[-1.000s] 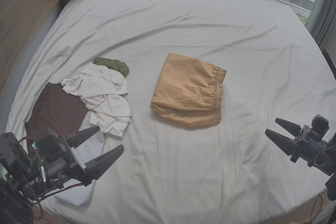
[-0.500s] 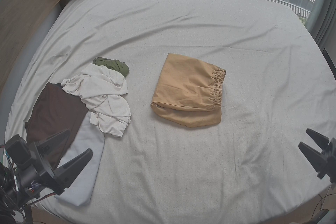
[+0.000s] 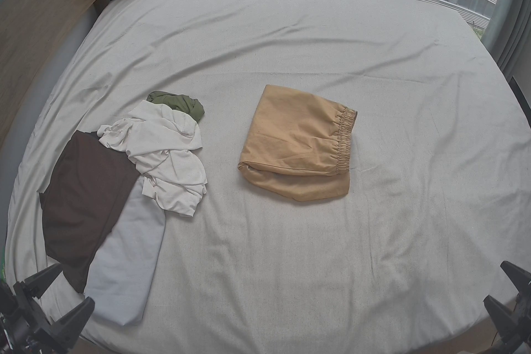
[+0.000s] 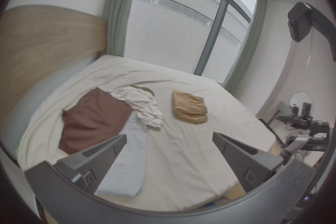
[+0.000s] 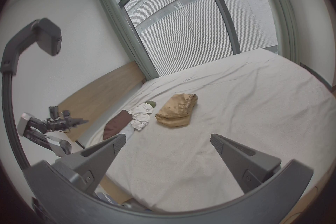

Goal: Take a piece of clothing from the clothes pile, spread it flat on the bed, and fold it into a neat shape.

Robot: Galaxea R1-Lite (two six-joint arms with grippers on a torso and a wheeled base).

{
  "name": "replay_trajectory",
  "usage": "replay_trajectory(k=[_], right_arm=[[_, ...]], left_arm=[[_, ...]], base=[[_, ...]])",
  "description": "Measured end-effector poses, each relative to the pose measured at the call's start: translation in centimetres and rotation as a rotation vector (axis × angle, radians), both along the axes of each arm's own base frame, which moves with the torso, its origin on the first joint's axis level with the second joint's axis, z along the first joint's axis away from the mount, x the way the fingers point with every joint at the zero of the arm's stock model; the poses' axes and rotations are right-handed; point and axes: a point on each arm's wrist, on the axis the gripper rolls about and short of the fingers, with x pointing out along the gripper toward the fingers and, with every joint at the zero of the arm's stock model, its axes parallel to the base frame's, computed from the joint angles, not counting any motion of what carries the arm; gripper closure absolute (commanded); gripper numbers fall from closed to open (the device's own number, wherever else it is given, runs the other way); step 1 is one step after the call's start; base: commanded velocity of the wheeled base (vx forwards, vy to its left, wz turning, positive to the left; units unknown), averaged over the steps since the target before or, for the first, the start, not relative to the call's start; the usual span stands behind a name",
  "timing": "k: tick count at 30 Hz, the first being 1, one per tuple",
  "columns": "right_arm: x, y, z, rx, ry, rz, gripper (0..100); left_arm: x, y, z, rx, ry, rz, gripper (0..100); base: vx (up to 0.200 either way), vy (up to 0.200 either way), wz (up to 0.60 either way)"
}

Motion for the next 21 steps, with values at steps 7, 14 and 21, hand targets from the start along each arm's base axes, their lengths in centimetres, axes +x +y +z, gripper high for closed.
replay_trajectory(k=[7,14,21], right_arm=[[-0.9,-0.7,-1.3,-0.09,-0.044,-0.363,0],[-1.4,-0.9,-2.2,-0.162,-0.037,-0.473,0],[-1.6,-0.7,-2.4,-0.204,-0.063,-0.408,0]], left_arm=[[-2.4,0.6,-1.9,0.08,-0.07,0.208,0],[-3.3,0.7,-3.0,0.165,-0.084,0.371,0],[-3.6,0.7,-3.2,0.166,-0.107,0.399,0]], base=[[0.0,0.0,0.0],[0.0,0.0,0.0],[0.0,0.0,0.0]])
